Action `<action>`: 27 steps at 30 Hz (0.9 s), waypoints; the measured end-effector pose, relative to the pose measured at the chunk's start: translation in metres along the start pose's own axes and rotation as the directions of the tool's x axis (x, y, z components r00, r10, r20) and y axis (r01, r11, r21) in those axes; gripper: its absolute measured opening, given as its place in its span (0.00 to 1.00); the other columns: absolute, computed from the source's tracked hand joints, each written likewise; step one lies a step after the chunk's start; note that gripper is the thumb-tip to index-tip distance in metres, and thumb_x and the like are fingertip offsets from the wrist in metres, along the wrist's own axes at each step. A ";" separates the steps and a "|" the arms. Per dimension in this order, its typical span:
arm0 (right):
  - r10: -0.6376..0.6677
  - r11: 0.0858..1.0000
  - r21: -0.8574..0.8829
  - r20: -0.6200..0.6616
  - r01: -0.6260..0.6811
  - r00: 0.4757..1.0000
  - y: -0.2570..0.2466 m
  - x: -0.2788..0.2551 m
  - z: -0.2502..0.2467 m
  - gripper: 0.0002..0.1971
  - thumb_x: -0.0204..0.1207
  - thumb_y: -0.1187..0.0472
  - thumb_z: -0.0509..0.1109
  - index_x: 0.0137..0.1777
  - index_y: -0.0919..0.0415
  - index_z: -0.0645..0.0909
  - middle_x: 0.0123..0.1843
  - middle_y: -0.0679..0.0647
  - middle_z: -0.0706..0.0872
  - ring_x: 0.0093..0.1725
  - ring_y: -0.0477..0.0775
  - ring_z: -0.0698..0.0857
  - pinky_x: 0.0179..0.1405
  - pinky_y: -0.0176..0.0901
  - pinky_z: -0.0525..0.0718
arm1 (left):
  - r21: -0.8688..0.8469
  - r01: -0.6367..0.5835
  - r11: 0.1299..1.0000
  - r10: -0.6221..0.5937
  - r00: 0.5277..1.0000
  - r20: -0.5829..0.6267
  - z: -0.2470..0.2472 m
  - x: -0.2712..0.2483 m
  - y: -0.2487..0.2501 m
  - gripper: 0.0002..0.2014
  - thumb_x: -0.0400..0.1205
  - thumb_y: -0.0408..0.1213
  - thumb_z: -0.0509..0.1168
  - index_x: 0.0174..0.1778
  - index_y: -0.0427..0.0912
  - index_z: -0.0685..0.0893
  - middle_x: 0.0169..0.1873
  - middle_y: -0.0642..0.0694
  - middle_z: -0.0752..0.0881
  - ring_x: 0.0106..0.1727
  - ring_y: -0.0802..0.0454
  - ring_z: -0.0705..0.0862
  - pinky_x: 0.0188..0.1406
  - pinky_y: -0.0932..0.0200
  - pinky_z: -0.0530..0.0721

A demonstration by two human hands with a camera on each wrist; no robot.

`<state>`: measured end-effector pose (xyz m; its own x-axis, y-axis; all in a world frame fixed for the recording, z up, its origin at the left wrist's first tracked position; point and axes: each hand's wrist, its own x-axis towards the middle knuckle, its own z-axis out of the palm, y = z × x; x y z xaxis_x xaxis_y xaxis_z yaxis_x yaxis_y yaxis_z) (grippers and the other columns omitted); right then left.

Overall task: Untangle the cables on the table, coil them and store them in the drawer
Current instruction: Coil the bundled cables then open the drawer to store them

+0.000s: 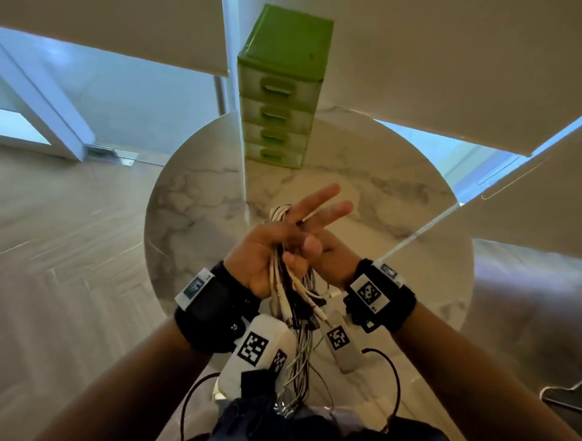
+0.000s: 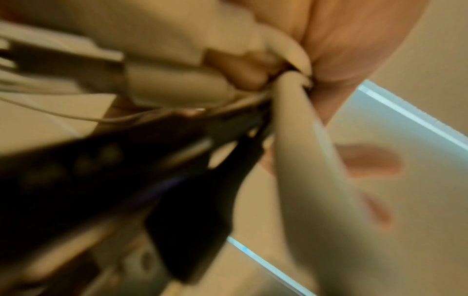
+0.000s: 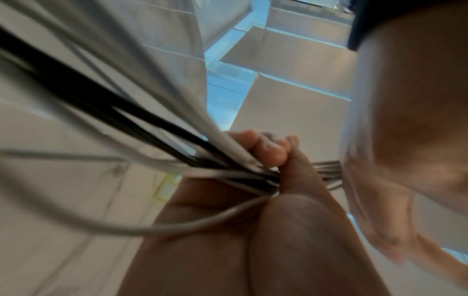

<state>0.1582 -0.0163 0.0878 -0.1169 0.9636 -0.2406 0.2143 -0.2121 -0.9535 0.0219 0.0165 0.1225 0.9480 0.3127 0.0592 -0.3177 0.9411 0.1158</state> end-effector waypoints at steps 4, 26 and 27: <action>0.042 0.997 -0.076 0.096 -0.035 0.995 0.023 -0.004 -0.002 0.08 0.75 0.64 0.66 0.49 0.50 0.82 0.39 0.54 0.86 0.33 0.46 0.83 0.33 0.26 0.79 | 0.182 -0.186 0.966 0.209 0.971 -0.118 -0.009 0.004 -0.003 0.37 0.73 0.15 0.56 0.80 0.37 0.60 0.79 0.41 0.66 0.74 0.41 0.74 0.46 0.62 0.87; 0.190 0.932 -0.339 0.151 -0.130 0.970 0.004 0.004 -0.079 0.05 0.81 0.63 0.62 0.51 0.57 0.80 0.28 0.49 0.71 0.23 0.46 0.67 0.18 0.36 0.66 | 0.833 -0.173 0.525 0.786 0.473 -0.397 -0.022 0.026 -0.046 0.38 0.77 0.07 0.44 0.81 0.39 0.56 0.82 0.48 0.57 0.80 0.58 0.61 0.75 0.63 0.65; 0.170 0.926 -0.362 0.145 -0.108 0.975 0.001 0.004 -0.079 0.07 0.81 0.63 0.62 0.54 0.60 0.80 0.28 0.48 0.71 0.22 0.44 0.69 0.18 0.34 0.66 | 0.859 -0.138 0.492 0.794 0.476 -0.378 -0.020 0.026 -0.046 0.37 0.77 0.07 0.44 0.81 0.40 0.56 0.81 0.48 0.57 0.80 0.60 0.59 0.78 0.62 0.62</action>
<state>0.2346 0.0007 0.1001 -0.2176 0.8796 -0.4231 0.5620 -0.2415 -0.7911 0.0616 -0.0161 0.0988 0.2062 0.9447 -0.2550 -0.3044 0.3096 0.9008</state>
